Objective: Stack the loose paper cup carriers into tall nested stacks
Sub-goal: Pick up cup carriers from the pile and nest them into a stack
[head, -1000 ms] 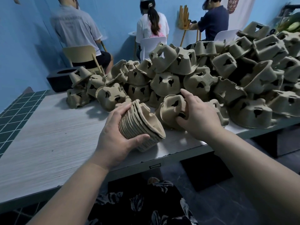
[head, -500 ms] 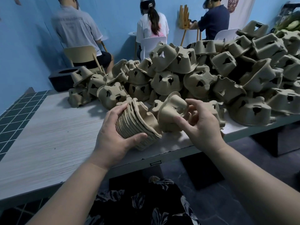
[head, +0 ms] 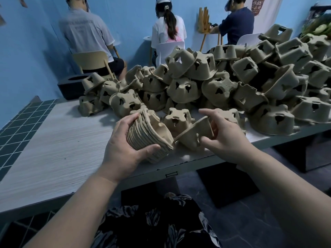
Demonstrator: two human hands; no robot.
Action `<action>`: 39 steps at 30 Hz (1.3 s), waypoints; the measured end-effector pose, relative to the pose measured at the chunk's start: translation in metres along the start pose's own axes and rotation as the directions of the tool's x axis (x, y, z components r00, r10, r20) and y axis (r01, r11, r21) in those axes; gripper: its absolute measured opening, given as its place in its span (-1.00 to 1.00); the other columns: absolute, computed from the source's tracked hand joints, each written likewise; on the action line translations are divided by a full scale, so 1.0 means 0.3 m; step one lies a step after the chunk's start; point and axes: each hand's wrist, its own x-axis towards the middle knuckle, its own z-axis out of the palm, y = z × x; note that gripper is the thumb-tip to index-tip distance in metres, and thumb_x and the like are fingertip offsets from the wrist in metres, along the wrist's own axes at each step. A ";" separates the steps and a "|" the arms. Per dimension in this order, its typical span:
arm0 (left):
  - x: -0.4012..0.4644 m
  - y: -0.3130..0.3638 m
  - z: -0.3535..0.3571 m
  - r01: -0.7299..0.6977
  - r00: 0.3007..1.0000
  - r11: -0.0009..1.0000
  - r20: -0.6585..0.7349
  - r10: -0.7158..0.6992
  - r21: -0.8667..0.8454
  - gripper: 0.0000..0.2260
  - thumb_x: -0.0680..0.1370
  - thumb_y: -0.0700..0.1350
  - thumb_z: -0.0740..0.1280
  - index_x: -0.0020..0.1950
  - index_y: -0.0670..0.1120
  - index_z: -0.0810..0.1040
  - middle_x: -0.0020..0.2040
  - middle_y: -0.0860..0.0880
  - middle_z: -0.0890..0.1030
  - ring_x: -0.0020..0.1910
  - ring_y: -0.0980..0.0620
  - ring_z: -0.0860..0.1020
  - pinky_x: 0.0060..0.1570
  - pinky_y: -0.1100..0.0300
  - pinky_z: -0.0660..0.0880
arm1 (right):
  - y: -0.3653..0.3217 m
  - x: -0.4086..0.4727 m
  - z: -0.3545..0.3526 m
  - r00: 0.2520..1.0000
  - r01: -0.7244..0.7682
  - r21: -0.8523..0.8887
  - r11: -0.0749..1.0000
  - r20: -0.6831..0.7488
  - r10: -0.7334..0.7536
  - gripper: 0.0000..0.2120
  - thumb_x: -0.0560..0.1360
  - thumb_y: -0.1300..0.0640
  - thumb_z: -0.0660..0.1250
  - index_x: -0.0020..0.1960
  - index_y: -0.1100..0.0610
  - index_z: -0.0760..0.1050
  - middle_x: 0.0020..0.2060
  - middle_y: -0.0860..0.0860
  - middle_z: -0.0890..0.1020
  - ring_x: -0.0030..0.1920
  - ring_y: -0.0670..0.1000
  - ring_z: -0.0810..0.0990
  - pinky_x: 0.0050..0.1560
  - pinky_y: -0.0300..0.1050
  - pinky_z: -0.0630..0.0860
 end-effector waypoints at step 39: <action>-0.005 0.028 -0.047 0.013 1.000 0.999 0.002 -0.013 0.042 -0.28 0.10 0.41 0.42 0.22 0.46 0.26 0.20 0.44 0.33 0.14 0.58 0.31 0.06 0.62 0.22 | -0.093 -0.005 0.197 0.845 0.485 -0.035 0.874 -0.240 -0.478 -0.75 0.55 0.17 0.24 0.13 0.23 0.61 -0.08 0.09 0.64 -0.13 0.10 0.63 -0.23 0.03 0.58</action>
